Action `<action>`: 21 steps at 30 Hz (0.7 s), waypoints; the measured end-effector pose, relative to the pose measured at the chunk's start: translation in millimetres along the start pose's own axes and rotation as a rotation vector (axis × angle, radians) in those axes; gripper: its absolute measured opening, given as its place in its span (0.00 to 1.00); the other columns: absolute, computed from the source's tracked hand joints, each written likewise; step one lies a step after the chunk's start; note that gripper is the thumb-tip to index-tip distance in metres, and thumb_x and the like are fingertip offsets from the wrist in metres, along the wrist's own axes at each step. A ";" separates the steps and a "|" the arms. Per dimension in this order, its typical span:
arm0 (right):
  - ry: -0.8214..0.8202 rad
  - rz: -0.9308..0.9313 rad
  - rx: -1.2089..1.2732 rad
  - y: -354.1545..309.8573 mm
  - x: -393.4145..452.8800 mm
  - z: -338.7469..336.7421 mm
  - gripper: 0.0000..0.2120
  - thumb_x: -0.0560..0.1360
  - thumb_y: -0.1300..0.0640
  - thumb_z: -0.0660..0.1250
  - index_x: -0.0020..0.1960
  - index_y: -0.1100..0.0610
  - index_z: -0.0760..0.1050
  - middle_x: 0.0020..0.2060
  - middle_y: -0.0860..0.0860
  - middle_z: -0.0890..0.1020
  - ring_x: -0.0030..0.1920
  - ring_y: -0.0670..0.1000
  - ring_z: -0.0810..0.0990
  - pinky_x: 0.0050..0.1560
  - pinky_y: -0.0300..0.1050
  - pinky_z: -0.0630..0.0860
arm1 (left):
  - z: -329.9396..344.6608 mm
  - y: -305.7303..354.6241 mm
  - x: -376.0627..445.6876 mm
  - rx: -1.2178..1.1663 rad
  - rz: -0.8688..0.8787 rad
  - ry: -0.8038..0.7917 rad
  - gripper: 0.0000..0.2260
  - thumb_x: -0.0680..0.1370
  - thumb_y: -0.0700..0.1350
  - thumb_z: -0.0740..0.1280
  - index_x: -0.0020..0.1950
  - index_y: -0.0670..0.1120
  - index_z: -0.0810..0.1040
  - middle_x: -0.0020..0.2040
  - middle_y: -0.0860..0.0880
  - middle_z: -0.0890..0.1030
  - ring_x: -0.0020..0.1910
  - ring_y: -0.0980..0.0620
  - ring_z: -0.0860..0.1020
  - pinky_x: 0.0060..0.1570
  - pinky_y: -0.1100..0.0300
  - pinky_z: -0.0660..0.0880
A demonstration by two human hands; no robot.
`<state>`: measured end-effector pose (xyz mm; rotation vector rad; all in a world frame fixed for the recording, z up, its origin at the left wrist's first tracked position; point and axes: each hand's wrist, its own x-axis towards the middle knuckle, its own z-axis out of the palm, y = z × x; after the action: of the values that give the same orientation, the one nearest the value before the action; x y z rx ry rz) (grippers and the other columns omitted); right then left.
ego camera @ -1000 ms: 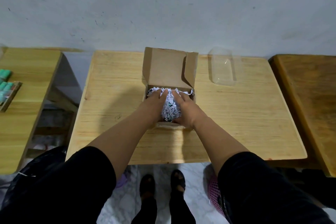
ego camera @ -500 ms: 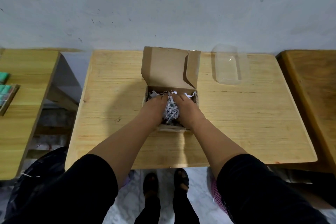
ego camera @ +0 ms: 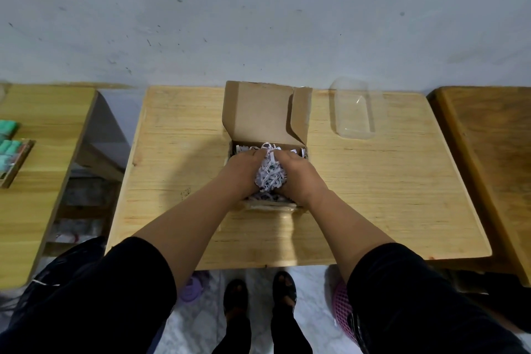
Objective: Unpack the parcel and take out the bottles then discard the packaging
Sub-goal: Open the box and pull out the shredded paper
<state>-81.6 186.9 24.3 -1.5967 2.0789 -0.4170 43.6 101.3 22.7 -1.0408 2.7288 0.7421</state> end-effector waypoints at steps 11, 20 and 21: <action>-0.019 0.045 -0.004 -17.1 0.7 -42.8 0.39 0.60 0.57 0.78 0.68 0.48 0.66 0.65 0.53 0.74 0.63 0.55 0.74 0.62 0.45 0.72 | -53.4 27.9 -17.9 -0.039 0.123 0.088 0.25 0.74 0.43 0.67 0.69 0.39 0.67 0.63 0.40 0.76 0.63 0.43 0.73 0.62 0.56 0.67; 0.072 -0.019 -0.039 -43.9 -7.3 -77.5 0.39 0.59 0.57 0.79 0.67 0.49 0.69 0.63 0.52 0.77 0.62 0.54 0.75 0.62 0.43 0.72 | -91.3 29.8 -30.1 0.014 0.044 0.045 0.41 0.67 0.39 0.75 0.75 0.47 0.57 0.71 0.44 0.68 0.68 0.45 0.69 0.66 0.53 0.68; 0.089 -0.027 -0.040 -47.1 -9.2 -82.2 0.38 0.60 0.57 0.79 0.67 0.49 0.69 0.62 0.52 0.78 0.61 0.54 0.76 0.61 0.42 0.71 | -97.1 31.9 -31.3 0.030 0.052 0.056 0.41 0.67 0.40 0.75 0.75 0.47 0.57 0.71 0.44 0.69 0.68 0.45 0.69 0.65 0.54 0.69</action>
<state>-86.2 178.8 119.0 -1.6591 2.1455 -0.4669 51.5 92.9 129.0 -1.0031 2.8153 0.6879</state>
